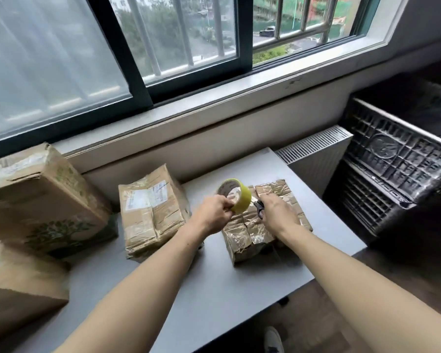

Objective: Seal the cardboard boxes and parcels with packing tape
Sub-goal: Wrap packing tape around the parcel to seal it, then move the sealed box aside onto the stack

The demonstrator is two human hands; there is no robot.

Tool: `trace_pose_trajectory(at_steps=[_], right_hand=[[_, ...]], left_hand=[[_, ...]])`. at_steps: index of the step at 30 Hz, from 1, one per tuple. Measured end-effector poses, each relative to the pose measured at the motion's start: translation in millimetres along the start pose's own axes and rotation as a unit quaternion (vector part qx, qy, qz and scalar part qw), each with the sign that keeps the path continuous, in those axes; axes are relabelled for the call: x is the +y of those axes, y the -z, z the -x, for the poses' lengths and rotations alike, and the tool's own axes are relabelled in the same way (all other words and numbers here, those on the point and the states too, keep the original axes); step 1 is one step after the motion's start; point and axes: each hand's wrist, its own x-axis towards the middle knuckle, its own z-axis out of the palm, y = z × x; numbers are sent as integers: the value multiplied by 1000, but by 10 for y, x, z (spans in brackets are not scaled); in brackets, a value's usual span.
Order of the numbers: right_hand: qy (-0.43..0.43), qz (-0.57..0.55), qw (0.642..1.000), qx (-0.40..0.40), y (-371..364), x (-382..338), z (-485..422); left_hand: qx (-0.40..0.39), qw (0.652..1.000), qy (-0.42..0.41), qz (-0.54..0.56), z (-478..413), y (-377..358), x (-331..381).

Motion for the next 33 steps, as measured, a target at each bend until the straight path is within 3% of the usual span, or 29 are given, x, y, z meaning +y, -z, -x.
trace_pose_trajectory(at_steps=[5,10,13,15,17,19,20,23,33], right_hand=[[-7,-2,1000,-23,-11,148,-60],[17,-44,998,33,62,181,-148],[44,-80,994,65,140,123,-211],[73,-82,991,77,171,36,-258],[104,-85,988,81,160,-88,-314],[128,-95,984,77,126,-239,-355],[139,-101,982,73,105,-319,-371],[157,-109,980,46,30,-547,-389],[199,-139,969,-41,-244,-1018,-386]], left_hand=[[-17,999,13,-31,-162,-208,84],[-102,991,22,-89,-260,-373,53],[-137,988,17,-71,-250,-371,55],[-105,993,41,-24,-203,-297,62],[29,998,59,-21,-156,-190,2],[187,968,127,-104,-86,-77,-136],[214,947,194,-142,-49,-28,-236],[136,912,362,-138,105,38,-522],[93,909,381,-141,563,153,-903]])
